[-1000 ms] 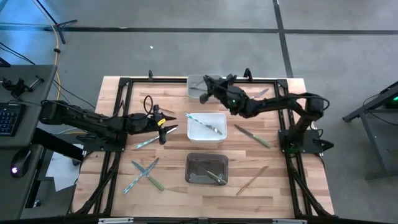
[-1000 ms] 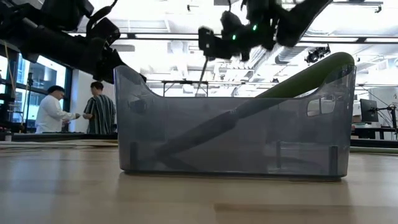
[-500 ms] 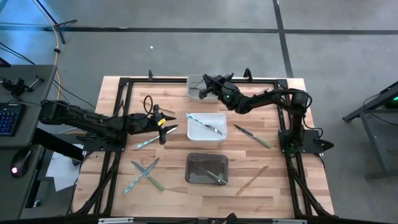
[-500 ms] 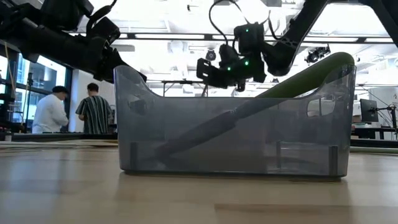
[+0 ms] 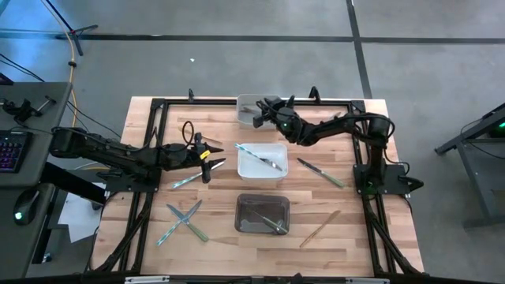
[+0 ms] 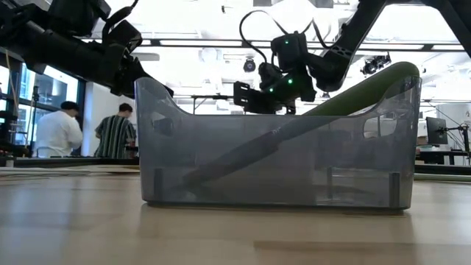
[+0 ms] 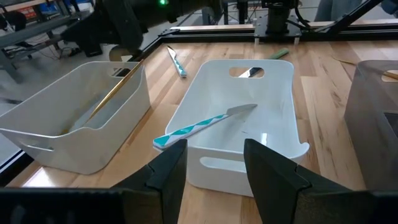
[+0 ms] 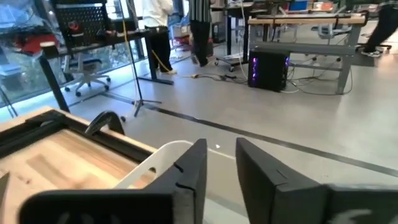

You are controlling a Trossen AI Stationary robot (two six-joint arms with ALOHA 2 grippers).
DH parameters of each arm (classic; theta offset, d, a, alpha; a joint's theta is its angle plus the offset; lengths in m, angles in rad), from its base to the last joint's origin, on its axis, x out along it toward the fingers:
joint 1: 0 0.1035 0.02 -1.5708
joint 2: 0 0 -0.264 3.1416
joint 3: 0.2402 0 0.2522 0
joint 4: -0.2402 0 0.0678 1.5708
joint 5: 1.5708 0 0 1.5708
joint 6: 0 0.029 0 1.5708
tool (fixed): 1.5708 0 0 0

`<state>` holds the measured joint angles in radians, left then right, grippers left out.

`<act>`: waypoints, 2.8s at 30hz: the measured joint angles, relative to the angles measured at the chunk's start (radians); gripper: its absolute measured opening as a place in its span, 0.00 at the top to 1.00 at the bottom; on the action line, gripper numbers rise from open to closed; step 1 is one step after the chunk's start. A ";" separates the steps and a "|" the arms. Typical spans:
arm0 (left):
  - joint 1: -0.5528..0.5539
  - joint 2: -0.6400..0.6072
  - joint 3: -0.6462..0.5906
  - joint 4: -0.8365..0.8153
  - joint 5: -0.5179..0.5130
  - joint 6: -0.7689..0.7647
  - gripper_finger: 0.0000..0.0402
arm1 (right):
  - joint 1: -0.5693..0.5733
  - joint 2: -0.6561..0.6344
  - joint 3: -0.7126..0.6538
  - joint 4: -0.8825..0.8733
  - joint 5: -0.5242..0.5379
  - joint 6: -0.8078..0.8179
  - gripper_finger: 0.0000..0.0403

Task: Sort silverware by color (type)
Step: Put the white-blue table knife into the white bin

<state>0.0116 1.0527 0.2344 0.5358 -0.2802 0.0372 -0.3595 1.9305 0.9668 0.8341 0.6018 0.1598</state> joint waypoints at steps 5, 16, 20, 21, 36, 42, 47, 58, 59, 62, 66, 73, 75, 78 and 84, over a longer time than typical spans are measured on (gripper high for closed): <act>0.000 0.000 0.000 -0.001 0.000 0.000 0.62 | 0.013 -0.017 0.000 -0.077 0.000 0.004 0.72; 0.000 0.000 0.000 -0.023 0.009 0.000 0.62 | 0.018 -0.247 0.000 -0.431 -0.067 -0.050 0.69; 0.000 0.000 0.000 -0.023 0.016 0.002 0.62 | 0.025 -0.362 0.000 -0.619 -0.133 -0.118 0.78; 0.000 0.000 0.000 -0.023 0.016 0.002 0.62 | 0.028 -0.381 0.000 -0.640 -0.150 -0.137 0.82; -0.005 0.000 0.042 -0.211 0.090 -0.027 0.64 | 0.011 -0.465 -0.501 0.116 -0.531 -0.184 0.99; -0.074 0.003 0.188 -0.607 0.107 -0.148 0.70 | 0.019 -0.582 -0.577 0.098 -0.527 -0.185 1.00; -0.151 0.003 0.280 -0.919 0.120 -0.348 0.71 | 0.050 -0.661 -0.586 0.017 -0.527 -0.193 1.00; -0.394 0.021 0.293 -1.108 0.122 -0.632 0.62 | 0.146 -0.696 -0.586 -0.106 -0.527 -0.205 1.00; -0.415 0.026 0.293 -1.106 0.122 -0.651 0.61 | 0.153 -0.696 -0.586 -0.111 -0.527 -0.205 1.00; -0.470 0.036 0.293 -1.107 0.122 -0.717 0.59 | 0.169 -0.696 -0.586 -0.113 -0.527 -0.211 1.00; -0.530 0.063 0.293 -1.105 0.122 -0.797 0.57 | 0.188 -0.696 -0.586 -0.114 -0.502 -0.213 1.00; -0.552 0.135 0.293 -1.060 0.167 -0.925 0.57 | 0.201 -0.696 -0.586 -0.118 -0.486 -0.213 1.00; -0.554 0.159 0.293 -1.020 0.204 -0.926 0.57 | 0.203 -0.696 -0.586 -0.121 -0.483 -0.213 1.00; -0.559 0.200 0.293 -0.969 0.228 -0.925 0.57 | 0.203 -0.696 -0.586 -0.121 -0.483 -0.213 1.00; -0.557 0.274 0.293 -0.993 0.208 -0.925 0.57 | 0.203 -0.696 -0.586 -0.121 -0.483 -0.213 1.00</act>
<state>-0.5450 1.3263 0.5274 -0.4575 -0.0721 -0.8881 -0.1562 1.2343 0.3809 0.7136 0.1188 -0.0528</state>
